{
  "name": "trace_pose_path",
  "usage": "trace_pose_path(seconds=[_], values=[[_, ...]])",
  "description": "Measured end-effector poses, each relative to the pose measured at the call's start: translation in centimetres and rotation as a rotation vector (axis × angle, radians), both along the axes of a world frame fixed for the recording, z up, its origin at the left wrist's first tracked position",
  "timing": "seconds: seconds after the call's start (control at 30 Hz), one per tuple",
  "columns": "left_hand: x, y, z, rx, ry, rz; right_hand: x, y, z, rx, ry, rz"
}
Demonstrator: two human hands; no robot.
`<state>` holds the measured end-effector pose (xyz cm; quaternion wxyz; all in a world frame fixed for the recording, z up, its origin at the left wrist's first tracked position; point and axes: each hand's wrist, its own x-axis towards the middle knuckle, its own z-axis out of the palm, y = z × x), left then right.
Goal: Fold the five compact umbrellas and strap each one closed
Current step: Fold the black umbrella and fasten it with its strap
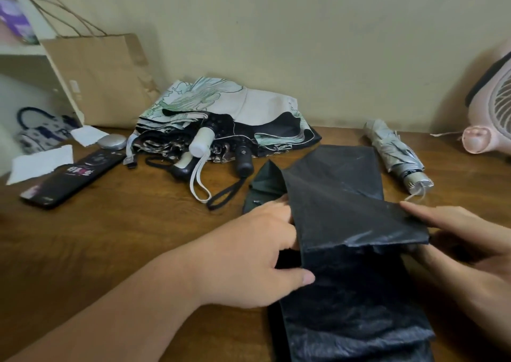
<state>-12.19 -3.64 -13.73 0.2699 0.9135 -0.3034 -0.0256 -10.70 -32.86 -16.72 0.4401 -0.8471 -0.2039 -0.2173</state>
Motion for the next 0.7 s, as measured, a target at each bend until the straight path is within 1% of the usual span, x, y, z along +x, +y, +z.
trace_pose_path(seconds=[0.07,0.1,0.17,0.27,0.33,0.37,0.43,0.53,0.67,0.7], values=[[0.3,0.4,0.2,-0.024,-0.006,-0.040,0.0,0.0,0.1,0.004,-0.032,0.049],[0.6,0.8,0.3,-0.048,0.000,-0.055,-0.1,0.1,0.4,0.054,-0.013,0.070],[1.2,1.6,0.5,-0.106,0.032,-0.045,-0.5,0.2,0.9,0.238,0.123,0.087],[2.5,2.4,0.2,-0.200,-0.002,0.101,-0.3,0.1,0.7,0.467,0.302,0.072],[3.1,2.5,0.0,-0.191,-0.024,0.224,-0.1,0.3,0.6,0.607,0.416,0.130],[3.2,2.4,0.1,-0.175,-0.052,0.254,-0.1,0.4,0.8,0.657,0.454,0.149],[3.3,2.3,0.0,-0.147,-0.100,0.264,-0.2,0.7,1.3,0.696,0.496,0.158],[3.5,2.4,-0.5,-0.140,-0.172,0.257,-0.2,0.8,1.7,0.703,0.479,0.207],[3.6,2.3,-0.6,-0.175,-0.216,0.401,0.1,0.1,2.2,0.754,0.527,0.389],[3.7,2.2,-0.5,-0.190,-0.241,0.454,0.1,-0.1,2.1,0.767,0.548,0.403]])
